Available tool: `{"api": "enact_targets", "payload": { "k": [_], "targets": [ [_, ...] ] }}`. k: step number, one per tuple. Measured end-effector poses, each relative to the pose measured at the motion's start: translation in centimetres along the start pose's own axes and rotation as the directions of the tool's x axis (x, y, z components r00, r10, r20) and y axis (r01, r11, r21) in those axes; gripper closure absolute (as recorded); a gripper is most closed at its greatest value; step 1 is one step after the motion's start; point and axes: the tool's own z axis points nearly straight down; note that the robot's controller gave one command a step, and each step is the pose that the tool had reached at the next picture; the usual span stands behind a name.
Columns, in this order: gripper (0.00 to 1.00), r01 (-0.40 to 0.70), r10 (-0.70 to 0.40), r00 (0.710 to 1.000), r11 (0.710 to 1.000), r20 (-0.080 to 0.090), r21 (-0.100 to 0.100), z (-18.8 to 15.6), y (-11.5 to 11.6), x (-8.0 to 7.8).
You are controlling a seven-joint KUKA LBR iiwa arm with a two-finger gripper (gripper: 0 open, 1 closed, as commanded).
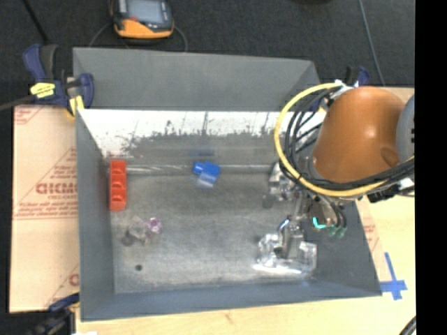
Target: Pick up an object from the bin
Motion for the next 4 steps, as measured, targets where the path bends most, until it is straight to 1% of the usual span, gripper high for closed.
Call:
{"api": "enact_targets", "payload": {
  "k": [1,2,3,4],
  "targets": [
    [0.0,0.132,-0.132,0.991,0.991,0.001,0.002,13.3,-9.9,-1.4],
    [0.0,0.217,-0.217,0.976,0.976,-0.003,-0.001,16.0,-10.0,-1.3],
    [1.0,0.218,-0.218,0.976,0.976,0.002,0.004,15.8,-10.2,-1.4],
    [1.0,0.196,-0.196,0.98,0.981,0.012,0.005,-1.1,-8.1,0.3]
  ]
}}
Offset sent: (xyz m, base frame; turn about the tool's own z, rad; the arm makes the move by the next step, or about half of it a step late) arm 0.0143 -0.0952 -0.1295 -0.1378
